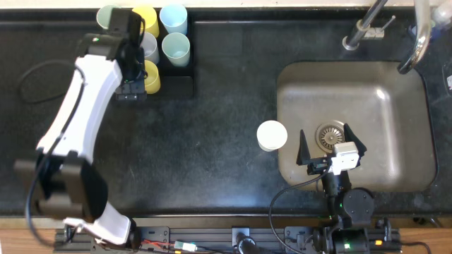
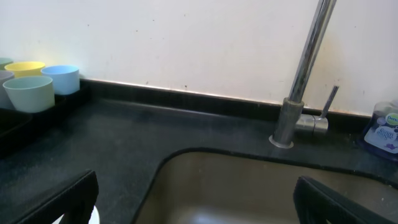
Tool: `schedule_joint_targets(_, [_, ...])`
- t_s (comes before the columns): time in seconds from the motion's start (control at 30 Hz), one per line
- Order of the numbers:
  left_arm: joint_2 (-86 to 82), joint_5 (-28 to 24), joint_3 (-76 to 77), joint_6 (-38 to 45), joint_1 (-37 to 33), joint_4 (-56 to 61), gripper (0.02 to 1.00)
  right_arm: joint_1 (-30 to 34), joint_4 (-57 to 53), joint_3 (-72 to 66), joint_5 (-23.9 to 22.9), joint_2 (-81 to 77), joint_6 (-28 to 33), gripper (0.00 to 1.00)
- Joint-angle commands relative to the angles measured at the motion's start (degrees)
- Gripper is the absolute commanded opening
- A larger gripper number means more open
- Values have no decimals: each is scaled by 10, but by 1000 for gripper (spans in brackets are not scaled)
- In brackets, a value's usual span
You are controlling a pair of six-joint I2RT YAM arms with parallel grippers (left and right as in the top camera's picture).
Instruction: Store Cups
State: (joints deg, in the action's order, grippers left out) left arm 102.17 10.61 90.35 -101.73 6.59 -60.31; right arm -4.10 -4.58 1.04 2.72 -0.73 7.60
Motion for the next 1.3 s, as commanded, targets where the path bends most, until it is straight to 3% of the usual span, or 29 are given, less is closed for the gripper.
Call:
schedule_joint_targets(0.03, [-118, 70, 0, 144, -5, 64, 1000, 3, 3, -7, 2, 5, 2, 998])
schedule_joint_targets(0.17, [-215, 114, -2, 438, -5, 192, 1000, 3, 3, -7, 2, 5, 2, 998])
schedule_joint_targets(0.27, [-291, 98, -13, 681, -5, 288, 1000, 3, 3, -7, 2, 5, 2, 996])
schedule_joint_targets(0.4, [-390, 53, -68, 872, -5, 377, 1000, 3, 3, -7, 2, 5, 2, 998])
schedule_joint_targets(0.67, [-601, -103, -316, 913, -29, 503, 1000, 3, 3, -7, 2, 5, 2, 998])
schedule_joint_targets(0.93, [-700, -240, -411, 912, -39, 463, 1000, 3, 3, -7, 2, 5, 2, 998])
schedule_joint_targets(1.0, [-699, -244, -411, 913, -39, 466, 1000, 3, 3, -7, 2, 5, 2, 998])
schedule_joint_targets(1.2, [-693, -190, -434, 916, -44, 472, 1000, 3, 3, -7, 2, 5, 2, 998])
schedule_joint_targets(1.3, [-716, -187, -479, 956, -44, 499, 1000, 3, 3, -7, 2, 5, 2, 998])
